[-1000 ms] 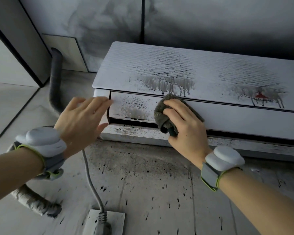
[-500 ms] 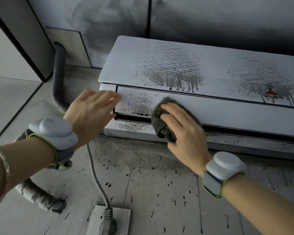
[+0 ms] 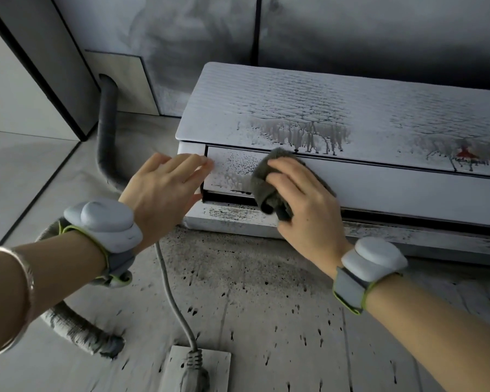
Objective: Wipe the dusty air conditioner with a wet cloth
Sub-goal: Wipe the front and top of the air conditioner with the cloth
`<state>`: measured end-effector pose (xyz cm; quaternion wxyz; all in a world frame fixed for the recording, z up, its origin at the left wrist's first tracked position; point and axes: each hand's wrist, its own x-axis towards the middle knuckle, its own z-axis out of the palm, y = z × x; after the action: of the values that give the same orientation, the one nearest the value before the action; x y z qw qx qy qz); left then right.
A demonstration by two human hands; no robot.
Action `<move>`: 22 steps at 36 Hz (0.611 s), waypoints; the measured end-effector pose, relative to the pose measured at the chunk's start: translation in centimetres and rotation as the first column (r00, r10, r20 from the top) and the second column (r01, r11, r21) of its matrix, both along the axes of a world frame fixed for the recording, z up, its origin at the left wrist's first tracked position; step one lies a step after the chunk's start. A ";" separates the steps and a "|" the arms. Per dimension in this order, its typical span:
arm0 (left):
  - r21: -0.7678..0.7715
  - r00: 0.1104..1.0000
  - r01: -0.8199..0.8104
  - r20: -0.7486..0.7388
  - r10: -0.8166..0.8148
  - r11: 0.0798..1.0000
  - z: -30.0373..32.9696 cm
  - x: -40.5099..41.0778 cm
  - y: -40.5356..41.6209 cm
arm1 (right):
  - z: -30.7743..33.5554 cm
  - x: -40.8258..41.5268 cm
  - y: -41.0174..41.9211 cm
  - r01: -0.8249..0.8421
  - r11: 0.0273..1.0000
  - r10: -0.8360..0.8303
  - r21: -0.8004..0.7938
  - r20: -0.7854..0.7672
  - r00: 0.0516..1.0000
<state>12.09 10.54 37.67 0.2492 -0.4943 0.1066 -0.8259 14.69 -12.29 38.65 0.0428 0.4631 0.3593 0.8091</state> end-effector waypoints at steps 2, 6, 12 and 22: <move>-0.002 1.000 -0.005 -0.003 0.005 1.000 -0.1 0.1 0.0 | 0.3 -0.3 1.3 -0.062 0.997 0.063 0.052 -0.029 0.998; -0.002 1.000 -0.004 -0.007 0.004 1.000 -0.1 0.4 0.4 | -0.9 0.7 1.9 0.005 1.000 -0.005 -0.015 -0.011 1.000; -0.016 0.999 -0.037 -0.024 0.036 0.999 -0.2 0.1 0.7 | -1.1 1.1 -0.3 0.142 0.985 -0.140 -0.100 0.022 0.990; -0.033 0.992 -0.111 -0.070 0.109 0.993 -0.5 -0.1 0.9 | -0.5 0.4 3.8 0.011 0.999 -0.012 -0.037 -0.038 0.999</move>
<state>11.96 11.47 37.20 0.2815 -0.5316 0.0724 -0.7956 15.09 -8.53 38.19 0.0492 0.4796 0.3723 0.7931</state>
